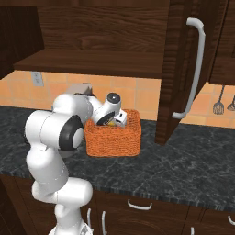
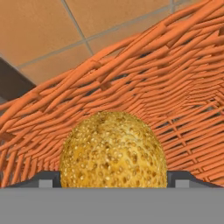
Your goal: Open the cabinet, pick up the bread from the cabinet and place it in the basket. Then move the basket to the dining counter.
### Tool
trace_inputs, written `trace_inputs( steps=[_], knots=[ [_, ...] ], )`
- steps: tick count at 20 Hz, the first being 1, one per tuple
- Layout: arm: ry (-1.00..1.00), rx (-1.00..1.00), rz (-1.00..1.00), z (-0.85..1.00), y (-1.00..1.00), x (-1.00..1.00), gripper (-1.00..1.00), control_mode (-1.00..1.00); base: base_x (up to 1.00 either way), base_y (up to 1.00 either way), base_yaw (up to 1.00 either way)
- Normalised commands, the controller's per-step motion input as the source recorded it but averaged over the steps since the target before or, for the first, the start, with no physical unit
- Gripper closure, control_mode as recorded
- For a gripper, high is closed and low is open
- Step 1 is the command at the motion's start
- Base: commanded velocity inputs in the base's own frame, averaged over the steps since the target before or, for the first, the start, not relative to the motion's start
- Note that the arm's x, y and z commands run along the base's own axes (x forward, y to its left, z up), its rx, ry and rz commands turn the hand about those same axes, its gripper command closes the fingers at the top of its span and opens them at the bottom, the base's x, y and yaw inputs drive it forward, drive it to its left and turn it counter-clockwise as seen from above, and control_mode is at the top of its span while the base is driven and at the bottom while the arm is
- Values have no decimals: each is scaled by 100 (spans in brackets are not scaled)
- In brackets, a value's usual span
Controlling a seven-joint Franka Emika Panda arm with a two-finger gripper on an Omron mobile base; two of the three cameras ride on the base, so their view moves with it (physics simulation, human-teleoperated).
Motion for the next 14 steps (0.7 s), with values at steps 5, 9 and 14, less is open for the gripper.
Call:
trace_inputs(
  steps=[5,9,14],
  knots=[
    [0,0,4,-18,0,12,100,-100,0,0,0],
    [0,1,4,-8,0,11,100,-100,0,0,0],
    [0,1,3,-2,0,10,-100,-100,0,0,0]
  ],
)
